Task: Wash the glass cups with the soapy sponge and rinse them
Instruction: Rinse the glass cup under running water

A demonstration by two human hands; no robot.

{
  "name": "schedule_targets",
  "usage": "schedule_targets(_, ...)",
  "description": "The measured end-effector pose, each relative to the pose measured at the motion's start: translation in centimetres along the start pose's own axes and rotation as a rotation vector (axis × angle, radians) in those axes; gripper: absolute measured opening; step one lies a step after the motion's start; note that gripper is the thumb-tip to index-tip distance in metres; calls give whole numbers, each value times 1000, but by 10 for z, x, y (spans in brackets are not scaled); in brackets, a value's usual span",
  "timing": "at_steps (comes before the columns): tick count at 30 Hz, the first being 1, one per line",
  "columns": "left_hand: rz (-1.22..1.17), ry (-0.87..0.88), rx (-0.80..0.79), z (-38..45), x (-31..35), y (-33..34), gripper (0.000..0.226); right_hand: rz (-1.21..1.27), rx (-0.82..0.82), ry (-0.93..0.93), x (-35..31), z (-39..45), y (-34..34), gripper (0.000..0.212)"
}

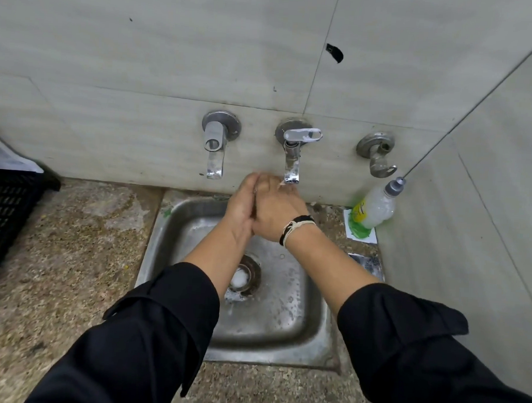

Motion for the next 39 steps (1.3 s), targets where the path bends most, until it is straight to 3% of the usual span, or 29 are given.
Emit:
schedule_targets(1,40,42,-2,0,0,-2,19,118,-59,-16,7,5,-9,68)
schedule_targets(4,-14,30,-109,-7,-11,-1,25,446,-325,-82,29,14,-24,16)
schedule_targets(6,-15,52,-118,-9,-7,2,22,539,-333,-103,28,15,-24,14)
schedule_targets(8,32,93,0,-6,3,-1,37,344,-131,-37,19,12,-18,38)
schedule_targets(10,60,114,57,-5,14,-8,56,149,135,4,8,2,-15,42)
schedule_targets(11,70,106,55,-4,16,-11,55,190,241,-18,7,-4,-14,39)
schedule_targets(13,60,57,-3,-1,17,-16,52,637,320,62,24,-7,-17,24)
schedule_targets(15,21,18,-131,-6,15,-18,33,1005,222,241,46,1,-9,7)
schedule_targets(17,-16,3,-188,-11,14,-16,12,946,77,282,55,13,-4,10)
schedule_targets(19,-10,-3,-208,-16,13,-12,10,775,-26,219,57,22,-1,21)
schedule_targets(23,156,32,-135,-18,17,-9,13,715,-19,246,60,26,0,39)
schedule_targets(26,220,-33,-21,-12,13,-12,21,742,-26,278,56,28,4,33)
schedule_targets(29,118,-124,66,-5,11,-18,36,962,-60,244,51,19,3,20)
schedule_targets(31,-18,-174,89,-5,13,-19,46,1087,54,194,49,8,2,20)
schedule_targets(32,-88,-188,108,-5,14,-19,48,1024,200,153,51,-1,-1,22)
schedule_targets(34,-141,-178,142,-4,18,-21,49,695,496,52,48,-26,-4,23)
schedule_targets(35,-138,-166,141,-5,18,-18,49,529,514,6,41,-36,0,28)
schedule_targets(37,-102,-152,124,-4,13,-7,45,372,246,-64,24,-38,20,50)
schedule_targets(39,-81,-131,129,-2,8,0,38,437,0,-78,13,-37,34,67)
Point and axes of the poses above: each hand's wrist, its own z-axis towards the middle knuckle, its own y-axis out of the palm, x = y × z, the point moved 5 cm from there along z, towards the middle knuckle, and after that the axes turned 2 degrees about z, right-handed, at the moved point
